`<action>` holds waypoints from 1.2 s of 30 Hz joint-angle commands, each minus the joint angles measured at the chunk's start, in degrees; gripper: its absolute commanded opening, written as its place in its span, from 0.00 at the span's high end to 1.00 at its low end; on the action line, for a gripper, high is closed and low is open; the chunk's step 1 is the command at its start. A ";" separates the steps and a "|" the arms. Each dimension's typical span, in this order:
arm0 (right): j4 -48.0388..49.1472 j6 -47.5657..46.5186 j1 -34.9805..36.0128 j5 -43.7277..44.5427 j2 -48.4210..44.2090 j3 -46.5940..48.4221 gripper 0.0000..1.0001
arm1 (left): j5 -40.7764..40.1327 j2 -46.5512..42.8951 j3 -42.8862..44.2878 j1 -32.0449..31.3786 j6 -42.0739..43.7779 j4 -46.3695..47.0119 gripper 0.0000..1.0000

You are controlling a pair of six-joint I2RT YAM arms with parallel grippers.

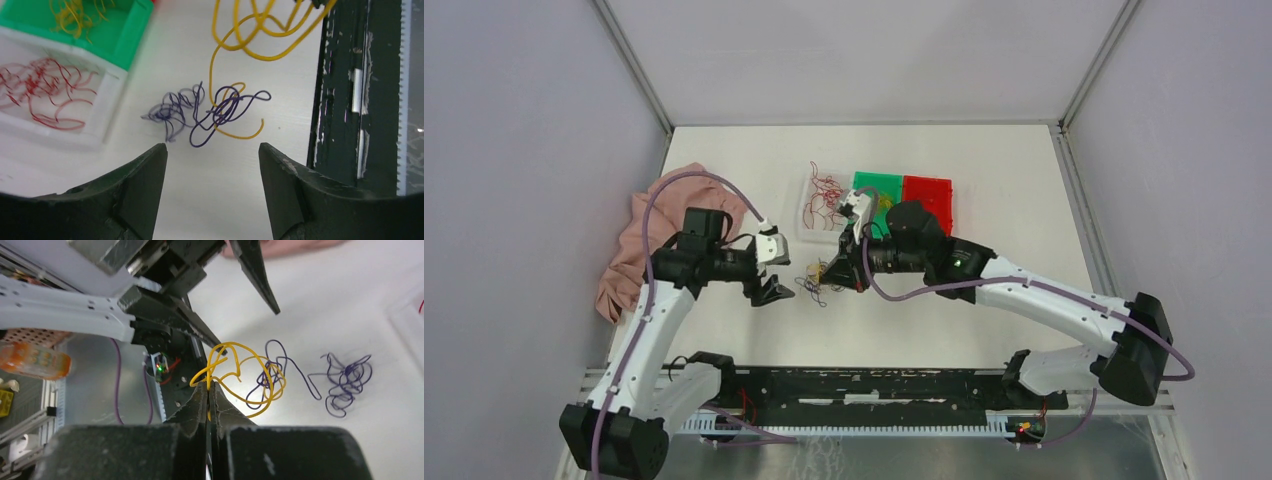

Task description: Untangle the cables

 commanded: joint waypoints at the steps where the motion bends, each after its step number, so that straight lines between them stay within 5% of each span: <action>1: 9.17 6.02 -1.40 -2.85 -3.51 3.45 1.00 | 11.59 -5.62 1.18 -0.10 -4.61 9.49 0.26; 8: 19.13 13.90 -1.50 -6.19 -0.20 7.37 1.00 | 13.88 -12.68 -4.31 -1.37 -31.91 36.85 0.29; 17: 25.79 20.63 -1.53 -8.40 4.60 10.39 1.00 | 13.59 -11.65 -2.63 -5.77 -35.11 37.91 0.36; 21: 25.52 19.58 -1.54 -7.60 4.30 9.79 0.99 | 14.14 -11.01 -0.83 -6.09 -35.63 37.95 0.71; 22: 25.41 19.10 -1.64 -7.37 3.99 9.65 0.94 | 14.35 -10.97 -0.54 -6.13 -35.82 37.78 0.81; 24: 25.29 17.81 -1.98 -6.54 2.47 8.39 0.70 | 14.48 -10.84 0.11 -6.15 -35.84 36.82 0.96; 27: 26.45 14.32 -2.89 -3.98 -2.33 3.29 0.46 | 14.48 -10.50 1.14 -6.15 -36.24 36.28 0.97; 36: 33.91 3.03 -3.10 6.97 -15.33 -16.07 0.23 | 15.49 -6.75 7.08 -6.17 -42.41 38.32 0.97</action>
